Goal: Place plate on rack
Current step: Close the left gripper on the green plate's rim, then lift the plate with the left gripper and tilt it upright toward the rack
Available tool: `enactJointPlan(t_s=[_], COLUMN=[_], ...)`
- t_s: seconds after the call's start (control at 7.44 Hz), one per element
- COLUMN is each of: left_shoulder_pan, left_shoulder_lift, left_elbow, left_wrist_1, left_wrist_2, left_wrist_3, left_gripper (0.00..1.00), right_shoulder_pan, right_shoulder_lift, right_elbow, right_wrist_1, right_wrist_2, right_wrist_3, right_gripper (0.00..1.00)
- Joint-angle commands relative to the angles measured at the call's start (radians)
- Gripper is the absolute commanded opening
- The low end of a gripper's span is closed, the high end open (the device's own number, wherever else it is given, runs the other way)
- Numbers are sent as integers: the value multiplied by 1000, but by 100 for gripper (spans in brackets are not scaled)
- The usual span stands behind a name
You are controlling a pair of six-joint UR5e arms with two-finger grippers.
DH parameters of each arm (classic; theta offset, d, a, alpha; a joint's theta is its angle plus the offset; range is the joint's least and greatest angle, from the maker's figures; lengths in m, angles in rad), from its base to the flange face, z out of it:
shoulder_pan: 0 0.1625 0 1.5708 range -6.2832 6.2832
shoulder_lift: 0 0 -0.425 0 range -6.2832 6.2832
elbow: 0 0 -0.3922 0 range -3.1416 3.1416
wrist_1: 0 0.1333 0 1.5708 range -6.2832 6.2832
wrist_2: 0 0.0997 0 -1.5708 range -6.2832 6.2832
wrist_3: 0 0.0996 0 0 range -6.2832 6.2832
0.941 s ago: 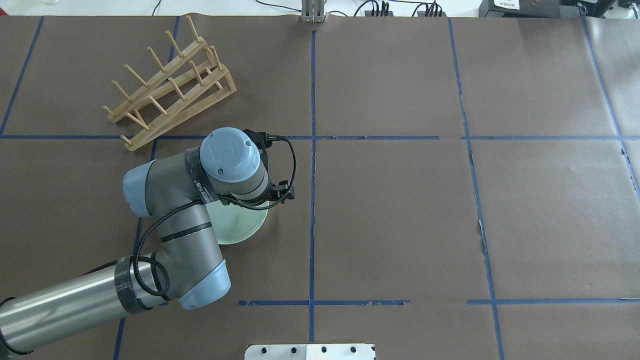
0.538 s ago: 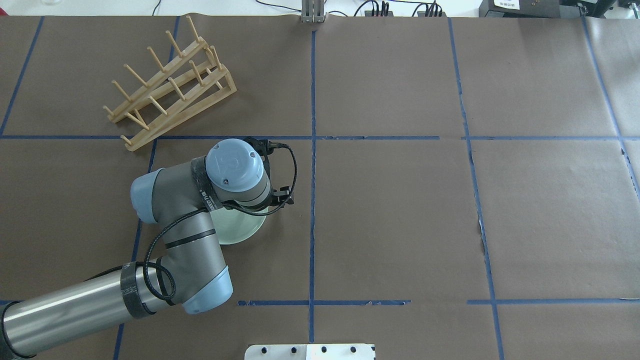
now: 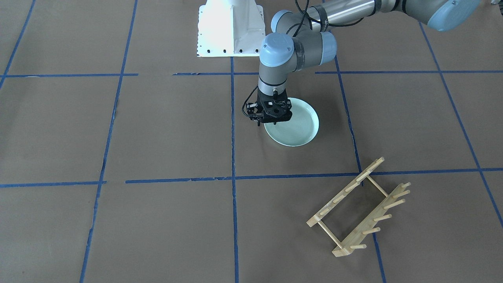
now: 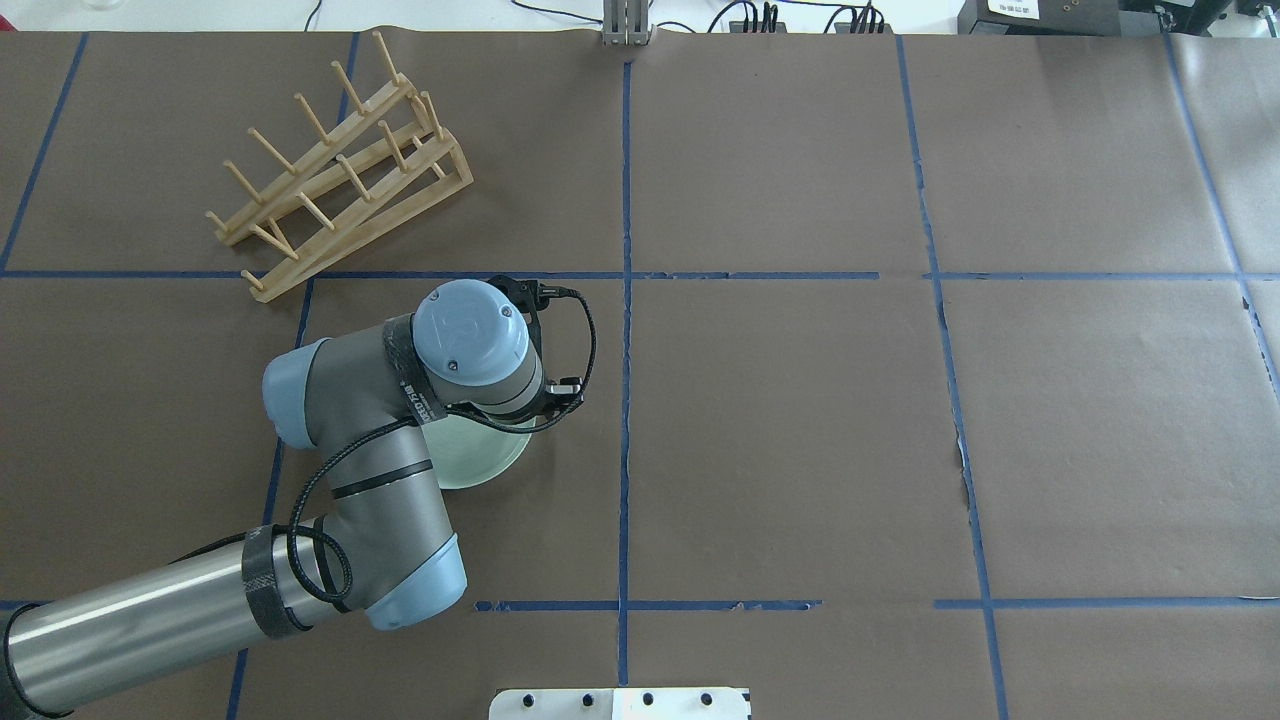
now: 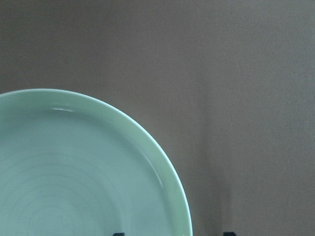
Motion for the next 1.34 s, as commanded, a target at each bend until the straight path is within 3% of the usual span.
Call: enactJointPlan(t_s=[0.0, 0.27, 0.4, 0.67, 0.81, 1.08, 1.21], left_shoulder_pan=[-1, -10, -31, -123, -204, -365, -391], left_shoulder_lift=[1, 2, 13, -10, -31, -39, -48], left_elbow=[-4, -27, -107, -360, -407, -459, -462], left_wrist_1=[3, 15, 81, 355, 383, 374, 353], left_wrist_2=[1, 0, -2, -3, -11, -118, -120], left_wrist_3=[1, 5, 5, 7, 1, 4, 14], left_gripper=[0, 0, 0, 0, 0, 0, 0], right_shoulder_pan=[1, -1, -1, -1, -1, -1, -1], right_shoulder_lift=[0, 0, 0, 0, 0, 0, 0], right_elbow=[0, 0, 0, 0, 0, 0, 0], right_wrist_1=[0, 0, 0, 0, 0, 0, 0], right_wrist_2=[0, 0, 0, 0, 0, 0, 0], right_wrist_3=[0, 0, 0, 0, 0, 0, 0], right_gripper=[100, 100, 100, 100, 100, 100, 100])
